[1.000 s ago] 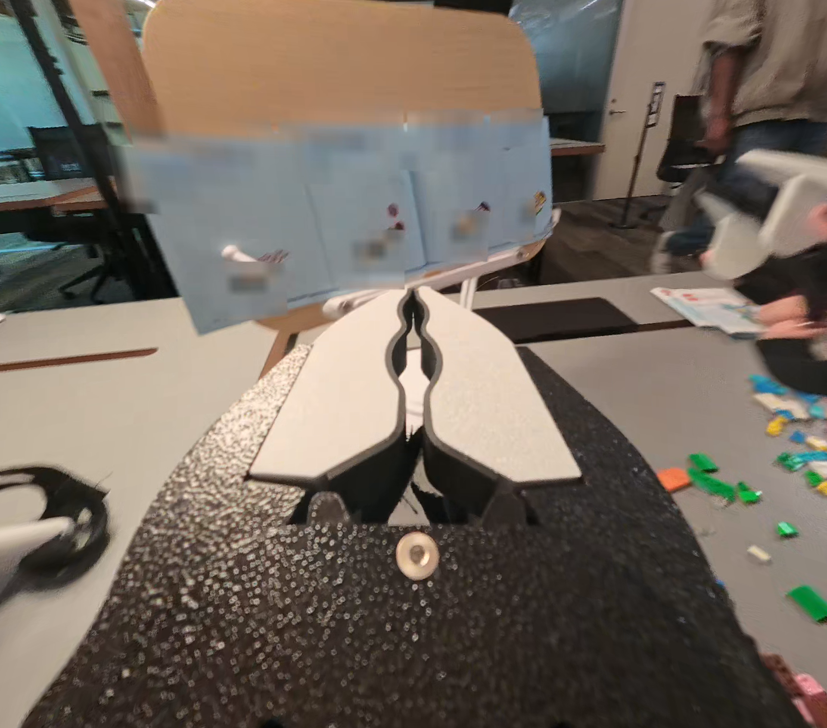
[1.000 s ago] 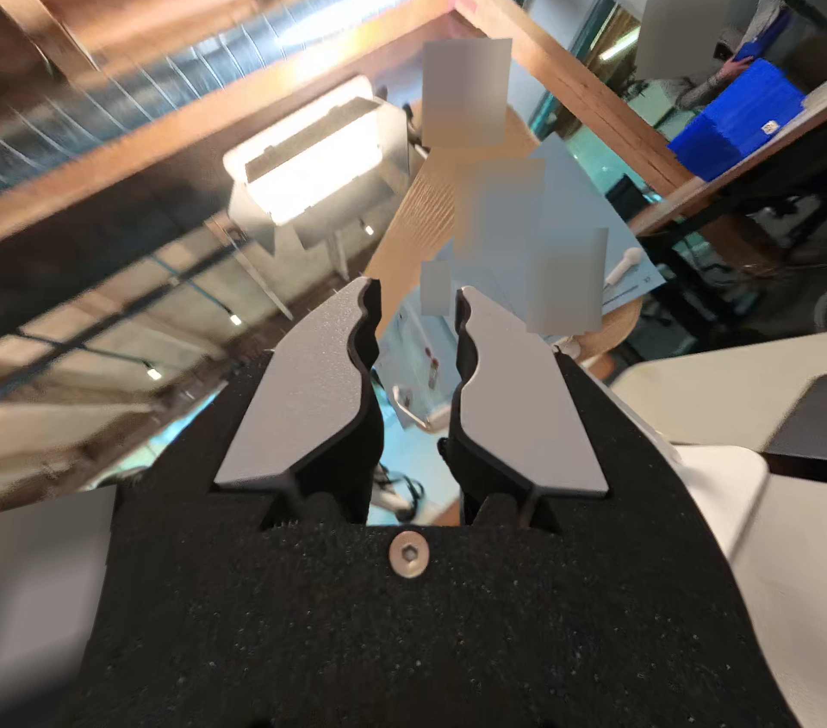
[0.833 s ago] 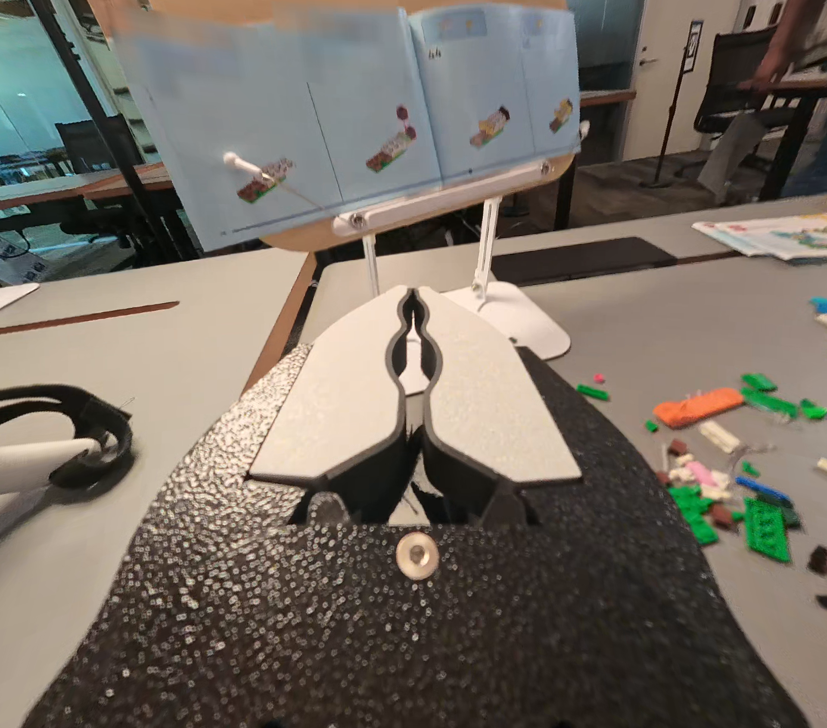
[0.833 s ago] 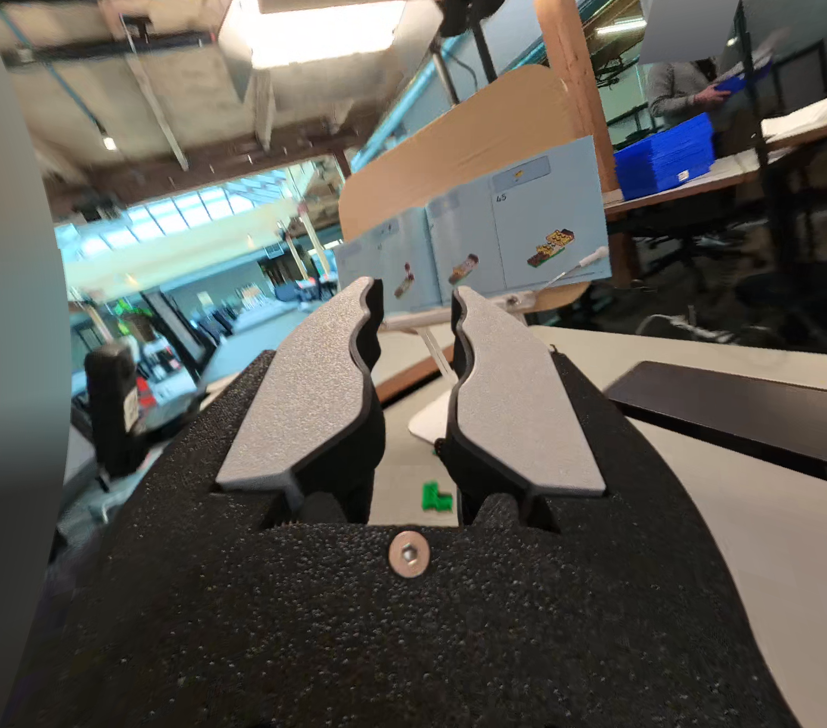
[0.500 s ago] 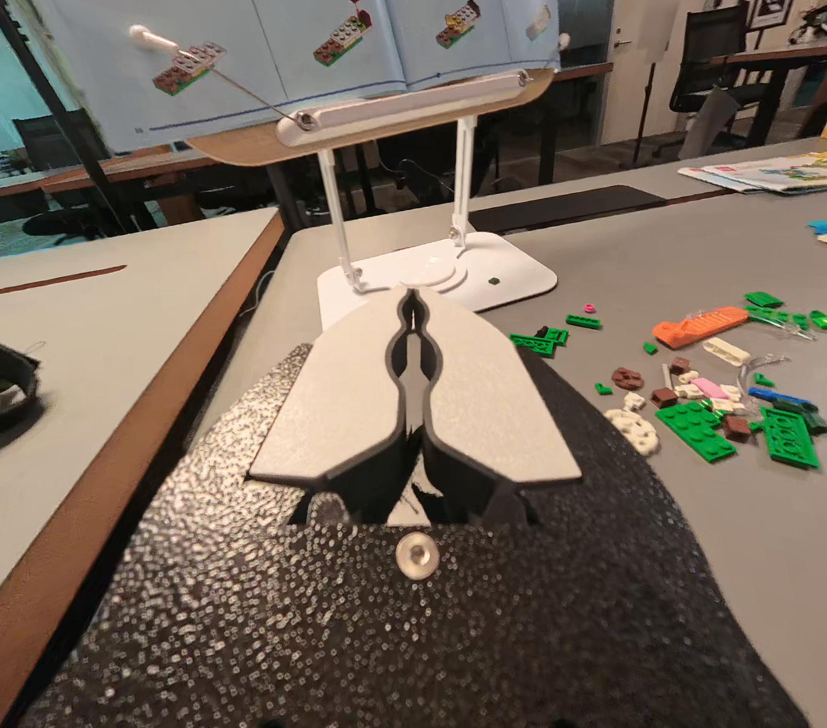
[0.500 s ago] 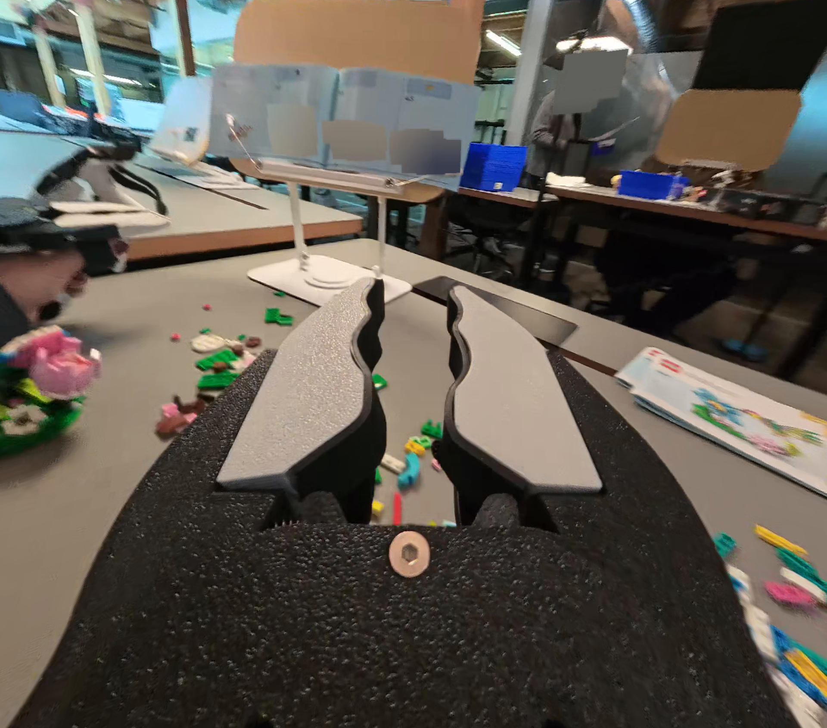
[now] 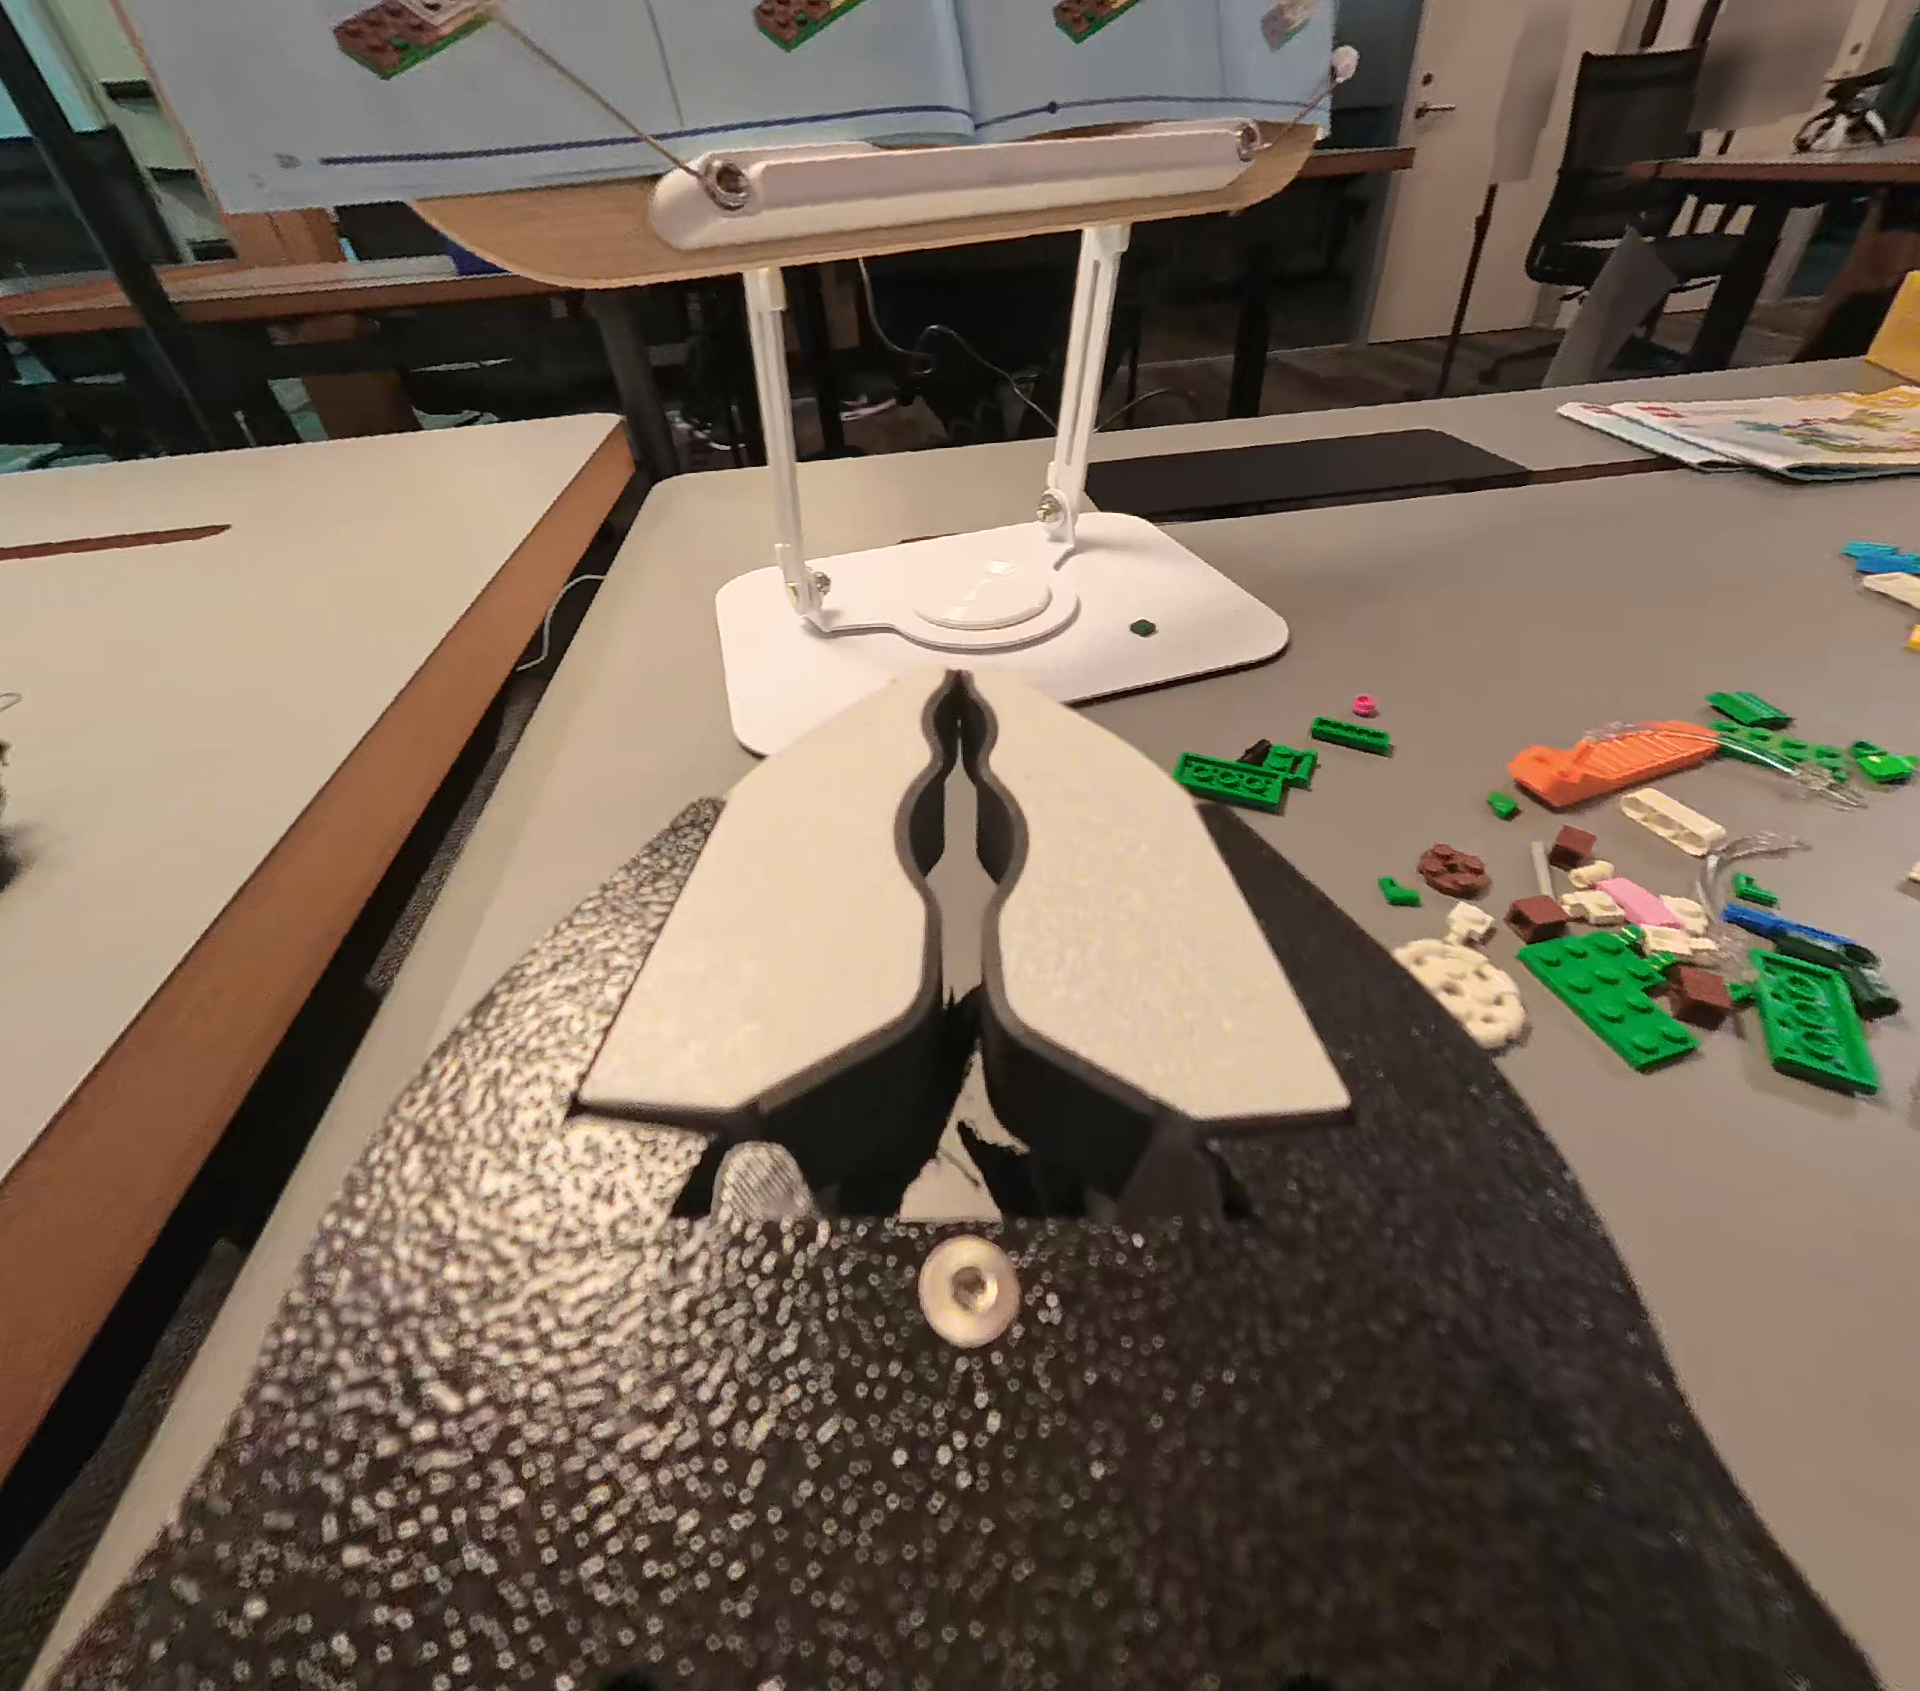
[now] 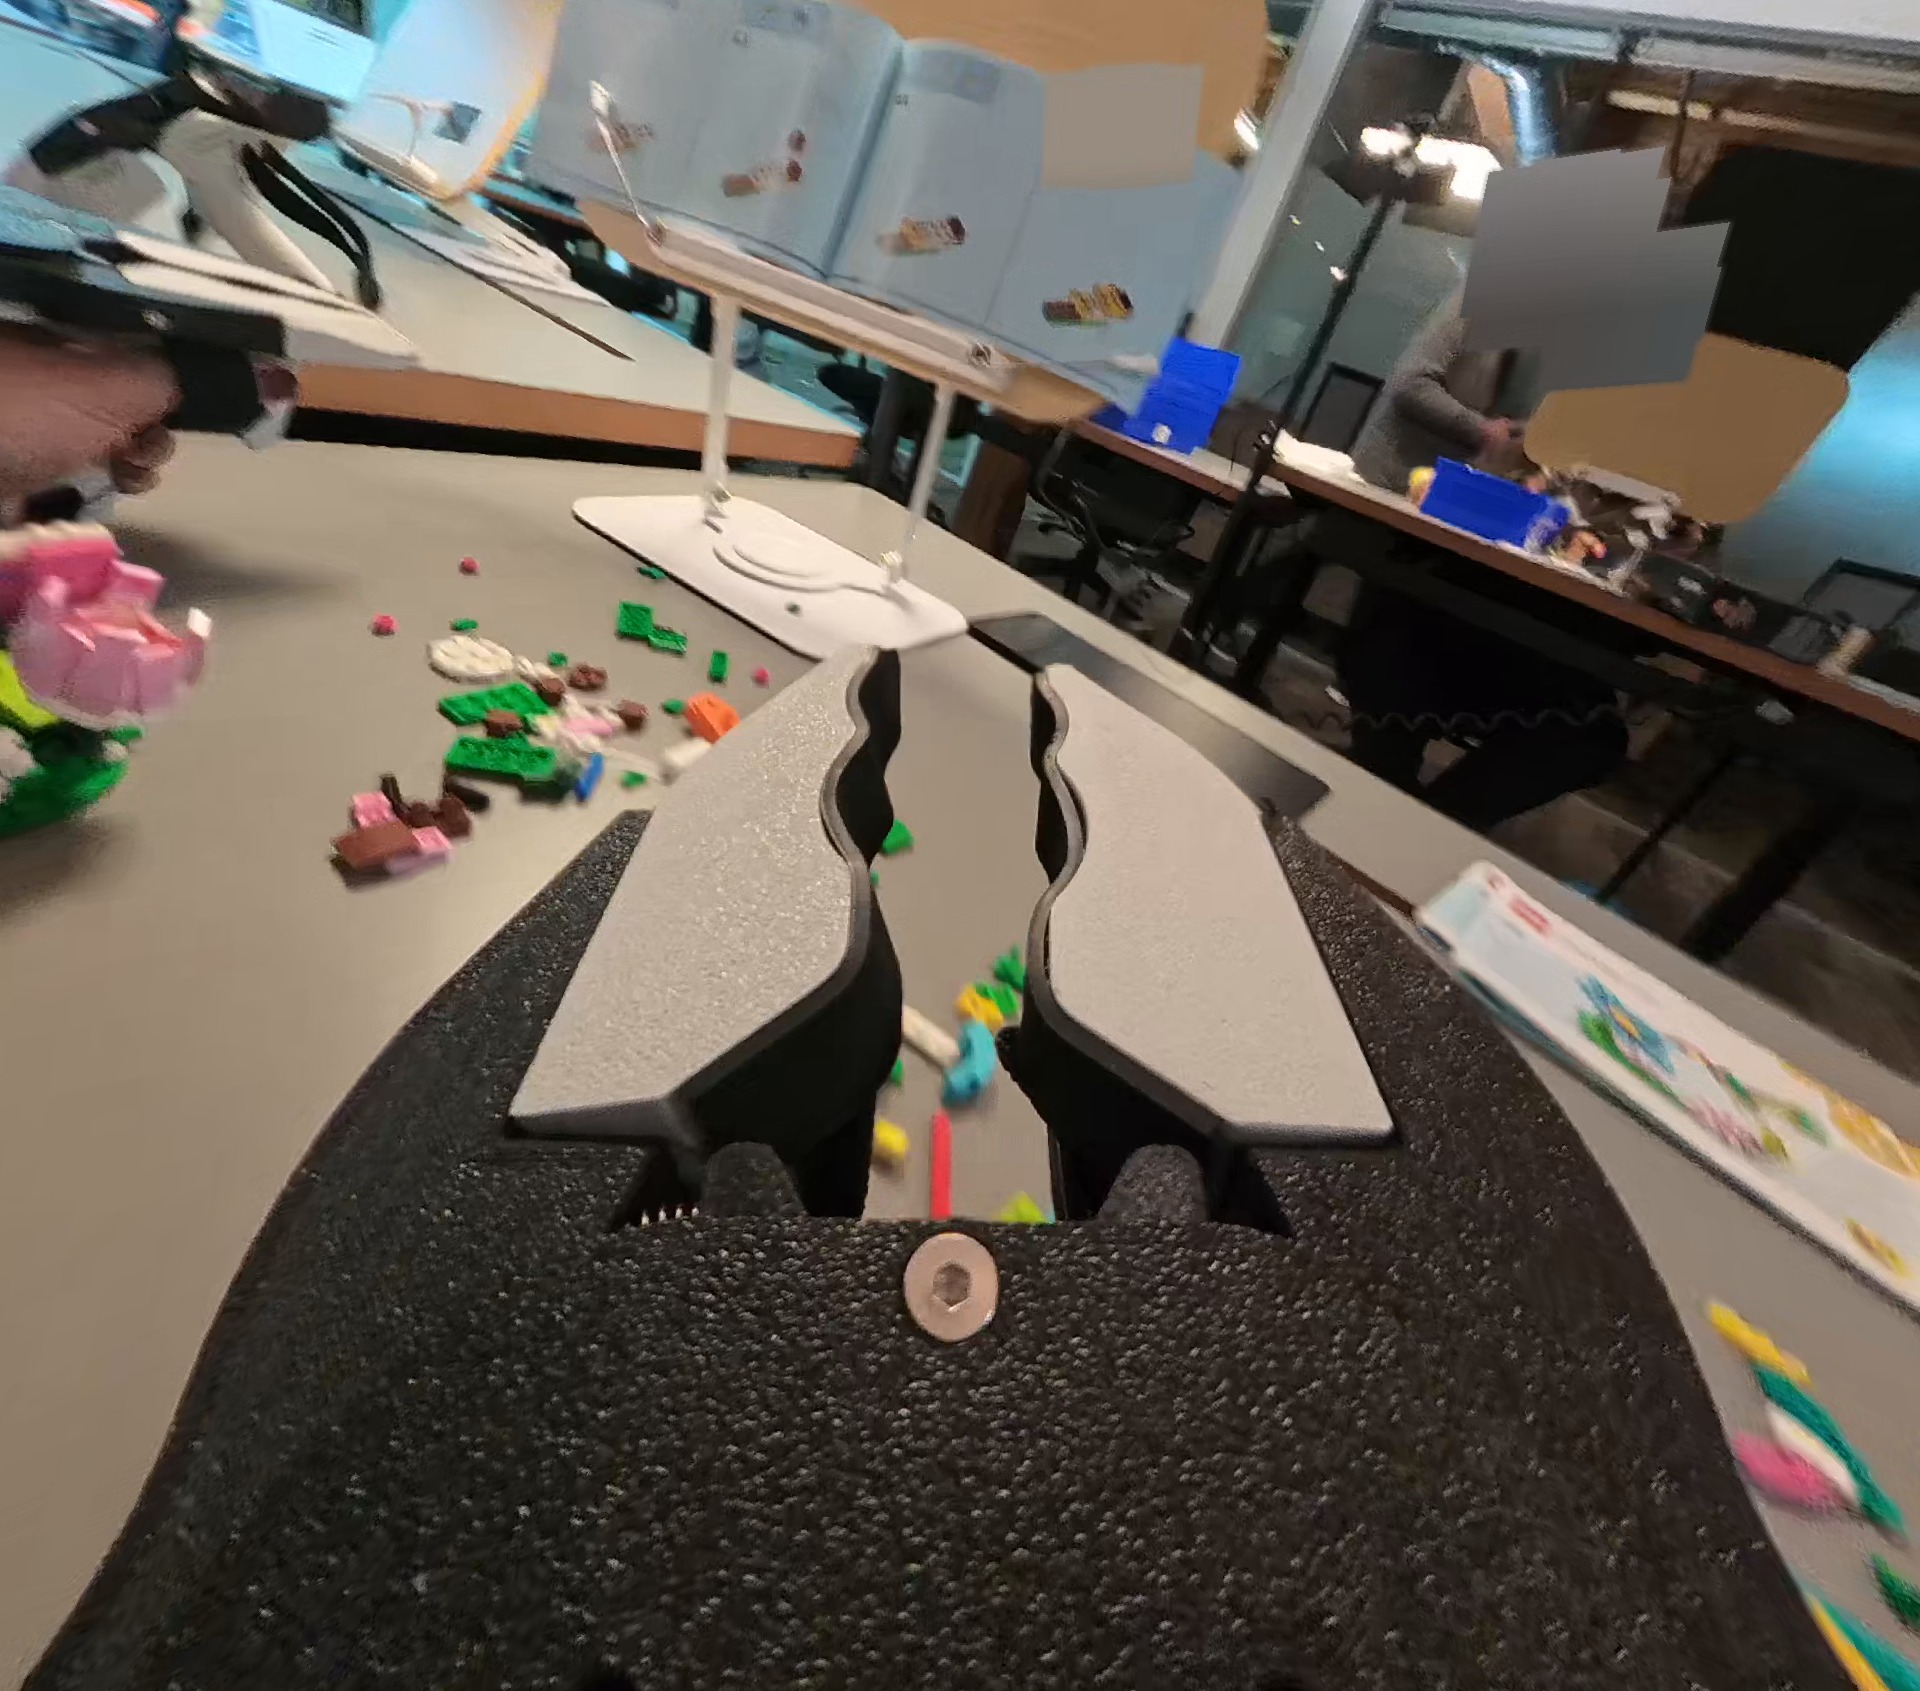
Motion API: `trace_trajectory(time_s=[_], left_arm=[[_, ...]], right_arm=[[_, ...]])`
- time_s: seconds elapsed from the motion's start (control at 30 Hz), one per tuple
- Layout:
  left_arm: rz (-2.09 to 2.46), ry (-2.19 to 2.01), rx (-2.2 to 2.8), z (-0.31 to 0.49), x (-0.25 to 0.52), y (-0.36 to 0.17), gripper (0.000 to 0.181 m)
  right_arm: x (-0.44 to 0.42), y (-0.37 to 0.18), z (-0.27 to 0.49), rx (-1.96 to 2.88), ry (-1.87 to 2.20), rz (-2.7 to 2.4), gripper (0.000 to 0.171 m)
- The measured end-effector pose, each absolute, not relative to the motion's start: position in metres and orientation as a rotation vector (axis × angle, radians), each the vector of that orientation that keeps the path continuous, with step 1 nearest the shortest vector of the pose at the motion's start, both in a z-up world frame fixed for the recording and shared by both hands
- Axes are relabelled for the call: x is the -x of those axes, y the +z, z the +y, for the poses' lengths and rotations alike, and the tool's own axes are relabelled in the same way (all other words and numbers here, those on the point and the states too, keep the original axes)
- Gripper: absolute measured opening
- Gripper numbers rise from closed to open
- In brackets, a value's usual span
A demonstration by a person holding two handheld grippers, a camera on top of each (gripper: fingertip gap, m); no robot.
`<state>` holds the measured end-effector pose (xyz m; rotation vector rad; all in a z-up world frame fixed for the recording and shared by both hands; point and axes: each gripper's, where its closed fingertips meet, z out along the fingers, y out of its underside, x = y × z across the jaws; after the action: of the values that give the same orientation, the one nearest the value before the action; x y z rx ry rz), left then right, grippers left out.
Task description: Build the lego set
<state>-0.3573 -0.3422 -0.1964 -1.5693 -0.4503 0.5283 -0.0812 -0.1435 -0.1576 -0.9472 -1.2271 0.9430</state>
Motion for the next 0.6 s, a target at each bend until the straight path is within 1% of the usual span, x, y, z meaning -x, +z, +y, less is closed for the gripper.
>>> trace_trajectory(time_s=[0.1,0.2,0.27,0.33,0.43,0.53,0.6], left_arm=[[-0.47,0.553,1.528,-0.35,0.362,-0.191,0.0],[-0.475,0.561,1.512,-0.356,0.365,-0.189,0.0],[-0.48,0.563,1.501,-0.36,0.367,-0.189,0.0],[-0.482,0.557,1.499,-0.36,0.368,-0.19,0.0],[-0.457,0.578,1.513,-0.358,0.367,-0.19,0.0],[-0.431,0.602,1.533,-0.355,0.364,-0.192,0.0],[-0.436,0.605,1.537,-0.355,0.365,-0.192,0.0]], right_arm=[[0.136,-0.129,-0.193,0.771,0.965,-1.385,0.024],[0.219,-0.104,-0.246,0.585,0.95,-1.548,0.029],[0.28,-0.09,-0.275,0.471,0.92,-1.579,0.028],[0.344,-0.09,-0.296,0.444,0.878,-1.635,0.033],[0.427,-0.103,-0.313,0.484,0.757,-1.708,0.048],[0.476,-0.107,-0.314,0.504,0.66,-1.677,0.062],[0.494,-0.109,-0.311,0.562,0.663,-1.667,0.063]])
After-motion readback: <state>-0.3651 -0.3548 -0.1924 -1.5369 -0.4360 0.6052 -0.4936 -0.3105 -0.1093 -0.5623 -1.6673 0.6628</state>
